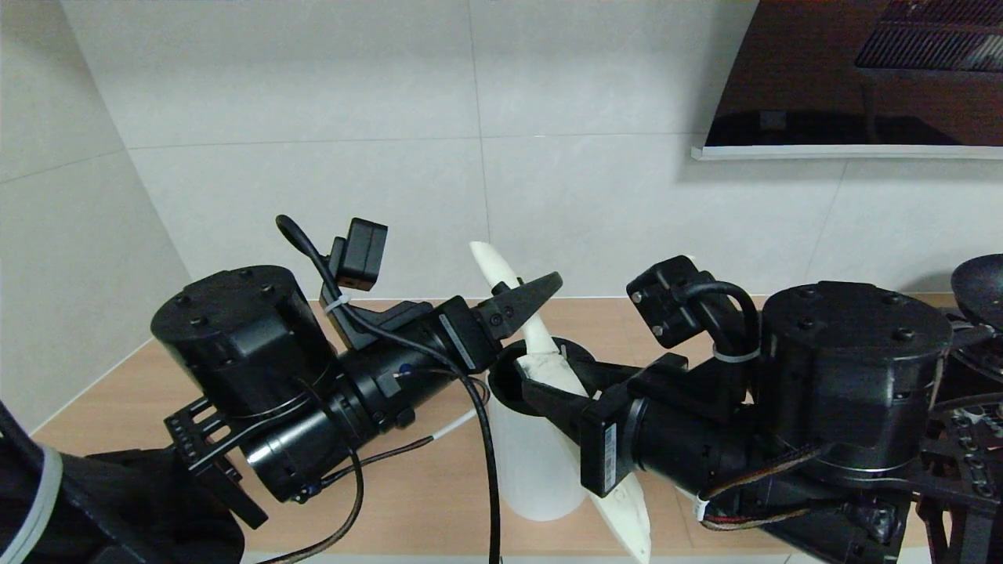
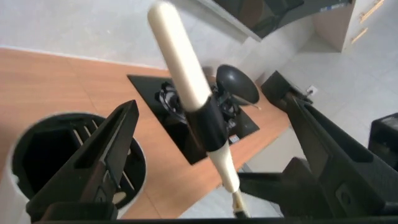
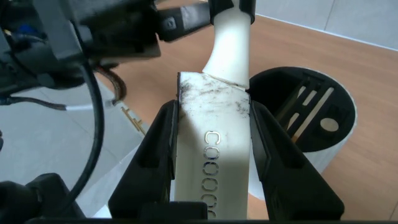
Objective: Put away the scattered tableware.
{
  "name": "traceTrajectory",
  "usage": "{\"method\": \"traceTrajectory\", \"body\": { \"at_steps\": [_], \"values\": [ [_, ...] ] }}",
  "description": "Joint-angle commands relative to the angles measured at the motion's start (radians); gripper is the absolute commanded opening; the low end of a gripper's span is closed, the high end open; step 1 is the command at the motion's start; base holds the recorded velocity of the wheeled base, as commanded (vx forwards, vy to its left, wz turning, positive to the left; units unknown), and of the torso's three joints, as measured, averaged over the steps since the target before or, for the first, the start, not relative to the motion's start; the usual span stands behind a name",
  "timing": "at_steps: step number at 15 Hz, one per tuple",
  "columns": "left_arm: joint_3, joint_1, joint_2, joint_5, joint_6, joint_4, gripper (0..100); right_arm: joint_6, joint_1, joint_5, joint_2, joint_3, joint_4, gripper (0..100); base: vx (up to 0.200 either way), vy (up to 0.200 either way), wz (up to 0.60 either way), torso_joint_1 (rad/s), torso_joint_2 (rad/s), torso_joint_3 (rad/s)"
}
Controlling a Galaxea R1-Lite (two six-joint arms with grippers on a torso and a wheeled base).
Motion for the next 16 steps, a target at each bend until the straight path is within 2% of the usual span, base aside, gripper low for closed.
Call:
{"method": "traceTrajectory", "body": {
  "at_steps": [1,3,4,12,16],
  "values": [
    [0.001,-0.001,-0.002,-0.001,-0.001,0.002,100,0.000,0.005,0.000,-0.002,0.003,0.000,0,0.000,0.000,0.00,0.000,0.00,0.000],
    [0.002,-0.003,0.002,-0.001,-0.001,0.009,100,-0.001,0.005,-0.001,-0.003,0.006,0.000,0,0.000,0.000,0.00,0.000,0.00,0.000],
    [0.002,-0.003,0.001,-0.001,-0.001,0.012,0,-0.001,0.005,0.000,-0.003,0.006,0.000,0,0.000,0.000,0.00,0.000,0.00,0.000],
    [0.004,-0.003,0.006,-0.003,-0.001,0.012,0,-0.001,0.005,-0.001,-0.014,0.007,0.000,0,0.000,0.000,0.00,0.000,0.00,0.000],
    [0.004,-0.003,0.001,-0.009,-0.020,0.011,0,0.000,-0.001,-0.005,-0.016,0.004,0.000,0,0.000,0.000,0.00,0.000,0.00,0.000]
  ]
}}
